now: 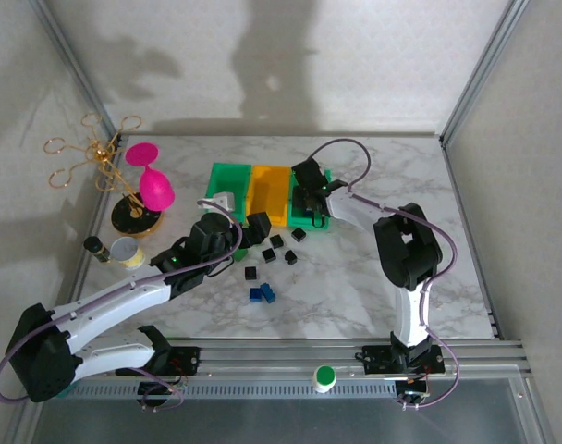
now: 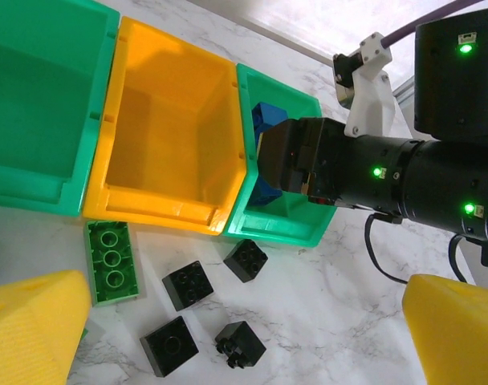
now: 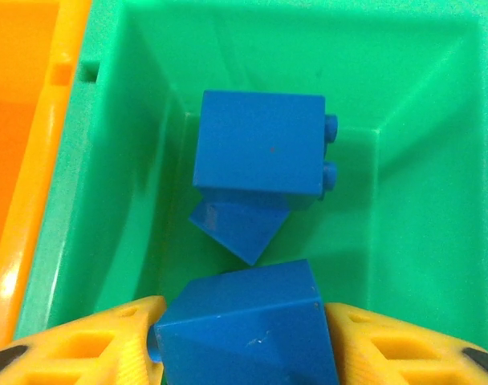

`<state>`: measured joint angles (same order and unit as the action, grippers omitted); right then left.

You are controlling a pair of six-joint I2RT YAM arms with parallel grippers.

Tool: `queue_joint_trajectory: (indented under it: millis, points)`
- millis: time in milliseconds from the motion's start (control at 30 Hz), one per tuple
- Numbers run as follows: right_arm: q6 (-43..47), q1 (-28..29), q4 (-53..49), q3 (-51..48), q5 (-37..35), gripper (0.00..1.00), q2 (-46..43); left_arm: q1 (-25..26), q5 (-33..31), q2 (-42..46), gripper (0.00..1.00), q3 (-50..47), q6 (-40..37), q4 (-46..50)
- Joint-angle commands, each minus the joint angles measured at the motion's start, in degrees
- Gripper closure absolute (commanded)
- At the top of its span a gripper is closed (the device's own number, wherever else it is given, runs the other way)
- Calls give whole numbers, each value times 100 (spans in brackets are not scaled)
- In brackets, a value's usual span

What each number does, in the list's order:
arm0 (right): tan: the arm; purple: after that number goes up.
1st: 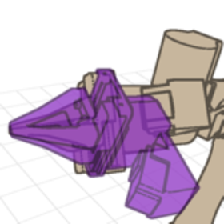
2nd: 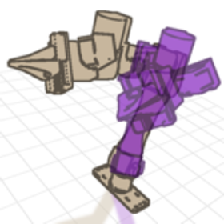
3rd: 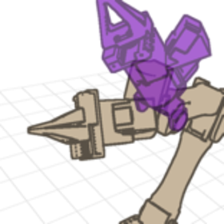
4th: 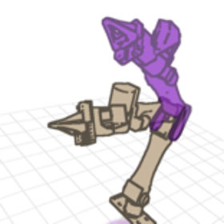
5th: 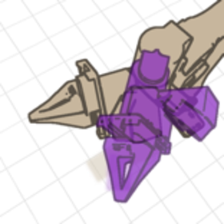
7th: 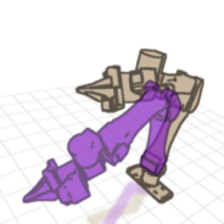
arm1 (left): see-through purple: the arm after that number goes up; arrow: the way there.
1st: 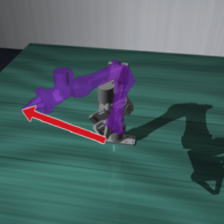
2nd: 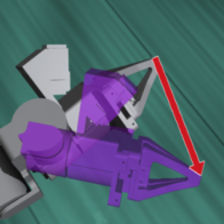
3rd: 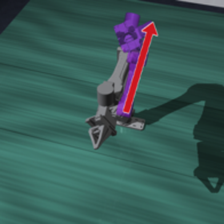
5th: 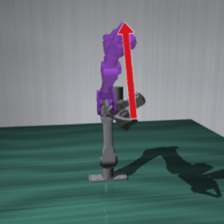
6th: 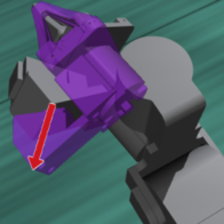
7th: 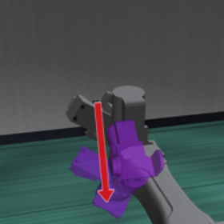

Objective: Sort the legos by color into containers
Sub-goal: Place the lego in the container.

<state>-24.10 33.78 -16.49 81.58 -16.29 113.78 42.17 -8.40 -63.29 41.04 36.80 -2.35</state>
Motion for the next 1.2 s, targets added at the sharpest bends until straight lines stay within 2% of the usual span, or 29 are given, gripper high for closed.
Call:
queue_joint_trajectory:
  millis: [0,300,667,1167]
  points:
    - [103,-51,63,319,-153,48,206,-47,-73,-35,0,156,-116,-128]
    - [174,-108,33,527,-257,44,417,-68,-41,-50,0,116,-111,-141]
    - [221,-126,32,486,-243,40,230,-89,-25,14,0,119,-111,-134]
    - [230,-126,106,174,-161,44,-513,-95,76,88,0,130,-32,-161]
